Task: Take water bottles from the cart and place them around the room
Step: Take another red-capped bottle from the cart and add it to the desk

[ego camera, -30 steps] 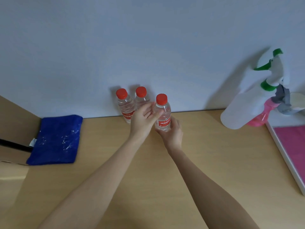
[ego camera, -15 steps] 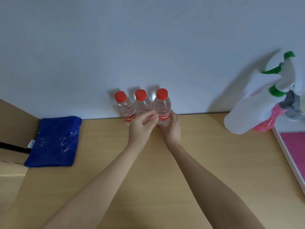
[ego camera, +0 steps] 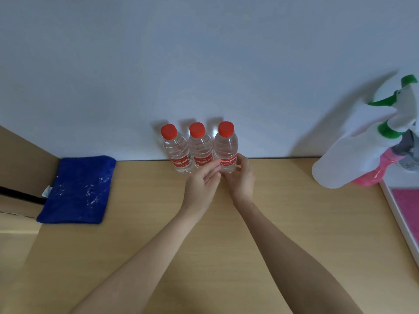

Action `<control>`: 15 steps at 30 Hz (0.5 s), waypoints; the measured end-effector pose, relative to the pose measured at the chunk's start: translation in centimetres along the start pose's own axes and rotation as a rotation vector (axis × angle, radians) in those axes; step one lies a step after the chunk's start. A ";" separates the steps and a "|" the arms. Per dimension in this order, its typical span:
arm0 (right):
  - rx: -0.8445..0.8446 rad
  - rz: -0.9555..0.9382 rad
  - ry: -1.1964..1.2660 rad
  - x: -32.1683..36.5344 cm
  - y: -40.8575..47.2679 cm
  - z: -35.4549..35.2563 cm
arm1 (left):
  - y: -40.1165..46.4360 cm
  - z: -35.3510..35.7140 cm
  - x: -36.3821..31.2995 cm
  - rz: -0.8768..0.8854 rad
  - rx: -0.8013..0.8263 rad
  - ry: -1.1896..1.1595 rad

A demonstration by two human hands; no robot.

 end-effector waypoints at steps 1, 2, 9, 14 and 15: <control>-0.005 0.005 -0.004 0.0 0.0 0.1 | -0.2 0.0 0.3 -0.010 0.004 0.002; -0.010 0.010 -0.005 -0.1 0.1 0.1 | -0.4 -0.1 0.6 -0.018 0.005 0.006; -0.012 0.038 0.013 -0.2 -0.2 0.5 | -1.7 -2.5 2.4 -0.084 -0.051 -0.003; -0.026 0.087 0.003 0.7 -1.3 0.3 | -2.6 -4.5 2.9 -0.103 -0.097 -0.024; -0.040 0.107 -0.001 1.0 -1.8 0.1 | -2.8 -5.0 3.0 -0.108 -0.095 -0.020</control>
Point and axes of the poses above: each hand's wrist, its own y-axis towards the middle knuckle, its own z-axis out of the palm, x = y × z, the point moved 7 cm from there along y, towards the middle knuckle, and after that the axes turned 14 degrees about -z, right-handed, at the moved point
